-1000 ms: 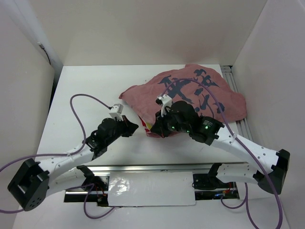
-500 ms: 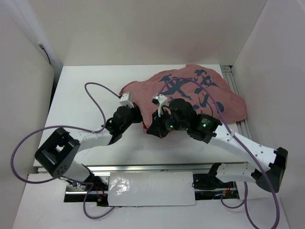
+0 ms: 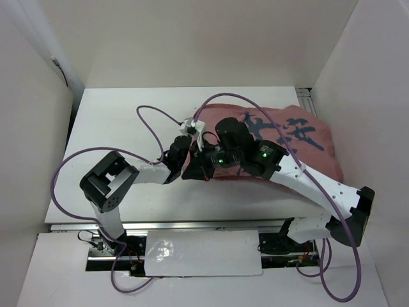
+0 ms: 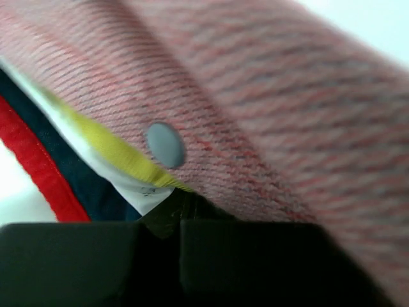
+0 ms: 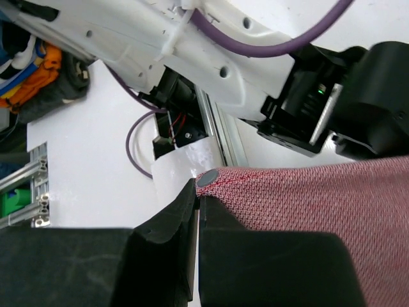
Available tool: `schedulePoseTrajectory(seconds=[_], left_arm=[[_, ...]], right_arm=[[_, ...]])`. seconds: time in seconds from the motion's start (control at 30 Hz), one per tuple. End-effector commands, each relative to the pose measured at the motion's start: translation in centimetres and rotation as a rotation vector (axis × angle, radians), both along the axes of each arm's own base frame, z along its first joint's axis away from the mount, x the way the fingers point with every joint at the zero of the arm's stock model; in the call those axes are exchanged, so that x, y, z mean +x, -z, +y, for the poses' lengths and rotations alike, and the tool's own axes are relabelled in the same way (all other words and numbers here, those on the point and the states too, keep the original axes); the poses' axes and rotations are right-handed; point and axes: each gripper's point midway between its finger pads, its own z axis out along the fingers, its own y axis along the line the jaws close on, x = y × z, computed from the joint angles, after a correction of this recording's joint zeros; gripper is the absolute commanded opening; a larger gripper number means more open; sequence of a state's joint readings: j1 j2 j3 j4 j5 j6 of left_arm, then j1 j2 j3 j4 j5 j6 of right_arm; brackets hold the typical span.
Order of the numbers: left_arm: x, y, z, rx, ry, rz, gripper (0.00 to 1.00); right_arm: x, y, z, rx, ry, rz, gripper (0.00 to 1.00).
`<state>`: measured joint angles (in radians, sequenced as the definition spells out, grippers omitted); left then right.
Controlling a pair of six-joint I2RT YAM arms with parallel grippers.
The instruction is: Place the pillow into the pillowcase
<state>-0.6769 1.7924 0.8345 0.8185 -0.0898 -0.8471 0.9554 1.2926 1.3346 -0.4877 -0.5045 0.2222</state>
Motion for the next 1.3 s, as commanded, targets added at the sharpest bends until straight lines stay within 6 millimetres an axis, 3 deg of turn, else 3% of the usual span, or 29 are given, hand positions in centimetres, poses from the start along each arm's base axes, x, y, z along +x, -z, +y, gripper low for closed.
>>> schedulePoseTrajectory(seconds=[0.0,0.03,0.1,0.13,0.17,0.2,0.23,0.3,0.33,0.43,0.47,0.5,0.63,0.67,0.77,0.9,0.93,1.03,1.1,1.13,1.17,1.2,1.23,1.27], left_arm=[[0.9,-5.2,-2.7,-0.126,0.021,-0.120,0.00],[0.7,-4.8,-2.8,-0.118,0.034,-0.107,0.01],[-0.1,-5.0,-2.7,-0.088,0.069,-0.118,0.23],[-0.7,-6.1,-2.3,-0.085,0.080,-0.131,0.32],[-1.2,-5.9,-1.9,-0.062,0.082,-0.122,0.41],[-1.7,-4.3,-0.9,0.002,0.064,-0.063,0.47],[-2.5,-4.5,0.3,0.033,0.047,-0.055,0.57],[-3.0,-3.4,2.5,0.110,0.004,-0.012,0.65],[-3.5,-1.0,4.8,0.196,-0.043,0.078,0.69],[-4.0,0.5,9.0,0.278,-0.110,0.186,0.70],[-5.0,2.2,10.6,0.323,-0.138,0.265,0.70],[-4.7,2.3,12.2,0.330,-0.173,0.287,0.70],[-5.5,2.5,16.3,0.303,-0.275,0.384,0.63],[-5.7,3.1,17.1,0.307,-0.299,0.419,0.62],[-5.3,3.0,19.9,0.310,-0.375,0.475,0.61],[-4.5,2.5,21.2,0.277,-0.362,0.492,0.55],[-4.2,2.3,21.3,0.263,-0.361,0.482,0.55],[-3.9,1.5,20.7,0.254,-0.323,0.447,0.58],[-4.2,1.7,20.5,0.262,-0.290,0.418,0.61],[-4.3,1.5,20.2,0.254,-0.269,0.401,0.61],[-4.6,1.1,19.6,0.239,-0.230,0.381,0.61],[-4.6,0.9,19.1,0.222,-0.197,0.346,0.61],[-4.8,0.6,18.5,0.205,-0.159,0.316,0.61],[-5.4,0.1,17.1,0.169,-0.085,0.297,0.60]], right_arm=[[-6.0,-9.4,0.7,0.287,-0.277,-0.126,0.00],[-5.5,-9.1,0.7,0.273,-0.250,-0.125,0.00],[-4.6,-8.6,0.3,0.245,-0.176,-0.124,0.00],[-3.6,-7.3,0.3,0.202,-0.107,-0.104,0.00],[-3.2,-5.9,0.0,0.168,-0.075,-0.095,0.00],[-2.7,-4.8,-0.1,0.138,-0.038,-0.077,0.00],[-2.0,-3.8,-0.4,0.109,0.018,-0.070,0.00],[-1.5,-0.4,-0.8,0.031,0.055,-0.042,0.00],[-1.4,0.9,-1.1,-0.002,0.065,-0.029,0.00],[-1.5,5.6,-1.0,-0.097,0.037,0.006,0.00],[-2.3,6.3,-0.9,-0.104,-0.013,0.027,0.02],[-2.7,7.1,-0.9,-0.130,-0.041,0.046,0.05],[-3.4,10.9,-1.7,-0.272,-0.073,0.124,0.21],[-3.2,11.9,-2.4,-0.325,-0.052,0.128,0.36],[-1.8,11.7,-3.1,-0.384,0.028,0.092,0.46],[0.6,7.5,-3.1,-0.329,0.128,-0.029,0.76],[1.4,7.1,-3.2,-0.329,0.162,-0.054,0.78],[6.1,5.0,-4.9,-0.335,0.468,-0.146,0.84],[10.6,5.3,-6.8,-0.404,0.702,-0.216,0.86],[12.1,4.5,-6.9,-0.405,0.758,-0.236,0.86],[13.6,6.0,-6.6,-0.462,0.789,-0.239,0.86],[15.1,6.2,-6.8,-0.497,0.826,-0.271,0.87],[17.1,5.0,-7.0,-0.491,0.869,-0.289,0.87],[18.6,5.1,-7.2,-0.518,0.882,-0.309,0.87]])
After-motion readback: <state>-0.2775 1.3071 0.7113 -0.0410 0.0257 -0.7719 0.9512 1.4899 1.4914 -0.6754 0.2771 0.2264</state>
